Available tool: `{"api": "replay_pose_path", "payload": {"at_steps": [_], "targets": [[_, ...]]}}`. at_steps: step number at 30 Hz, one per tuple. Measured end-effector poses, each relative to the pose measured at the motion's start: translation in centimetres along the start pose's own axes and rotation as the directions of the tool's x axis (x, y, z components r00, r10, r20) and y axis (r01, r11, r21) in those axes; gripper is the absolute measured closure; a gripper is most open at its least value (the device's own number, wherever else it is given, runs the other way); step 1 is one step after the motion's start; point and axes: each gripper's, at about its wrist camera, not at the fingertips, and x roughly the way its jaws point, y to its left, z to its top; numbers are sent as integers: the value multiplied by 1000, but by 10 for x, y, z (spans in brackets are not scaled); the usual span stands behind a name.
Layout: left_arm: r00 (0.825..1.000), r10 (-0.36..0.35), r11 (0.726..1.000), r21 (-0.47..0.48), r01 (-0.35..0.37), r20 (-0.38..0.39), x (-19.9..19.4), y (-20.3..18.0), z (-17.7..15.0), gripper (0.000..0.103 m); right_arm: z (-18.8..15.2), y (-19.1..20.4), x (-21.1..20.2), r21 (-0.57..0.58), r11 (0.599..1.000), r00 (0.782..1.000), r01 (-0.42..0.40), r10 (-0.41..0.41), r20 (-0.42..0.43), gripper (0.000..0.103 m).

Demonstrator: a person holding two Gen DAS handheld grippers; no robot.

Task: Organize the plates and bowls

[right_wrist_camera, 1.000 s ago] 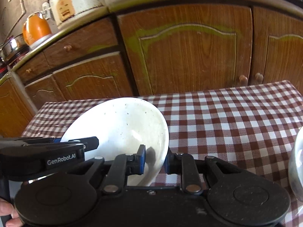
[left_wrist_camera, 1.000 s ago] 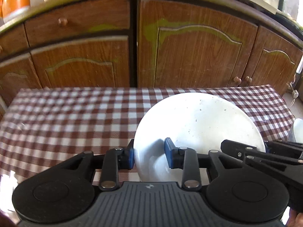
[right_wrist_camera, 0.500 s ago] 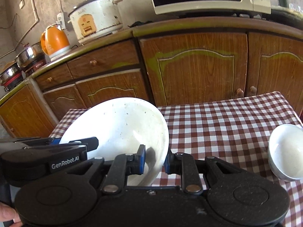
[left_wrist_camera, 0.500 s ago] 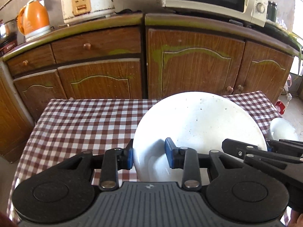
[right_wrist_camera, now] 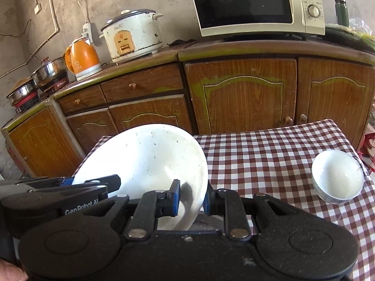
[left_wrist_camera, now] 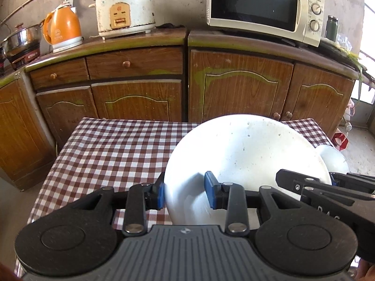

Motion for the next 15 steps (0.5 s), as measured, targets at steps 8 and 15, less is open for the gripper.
{"api": "replay_pose_path", "payload": {"at_steps": [8,15], "targets": [[1000,-9,1000,-19,9,7,-20,-1,-14,69,-10,6,-26,4,1000,1000,-6,6,17,78],[1000,-10,1000,-20,10,14,-33,-2,-20,69,-17,9,-42,-4,1000,1000,-3,3,25,78]]}}
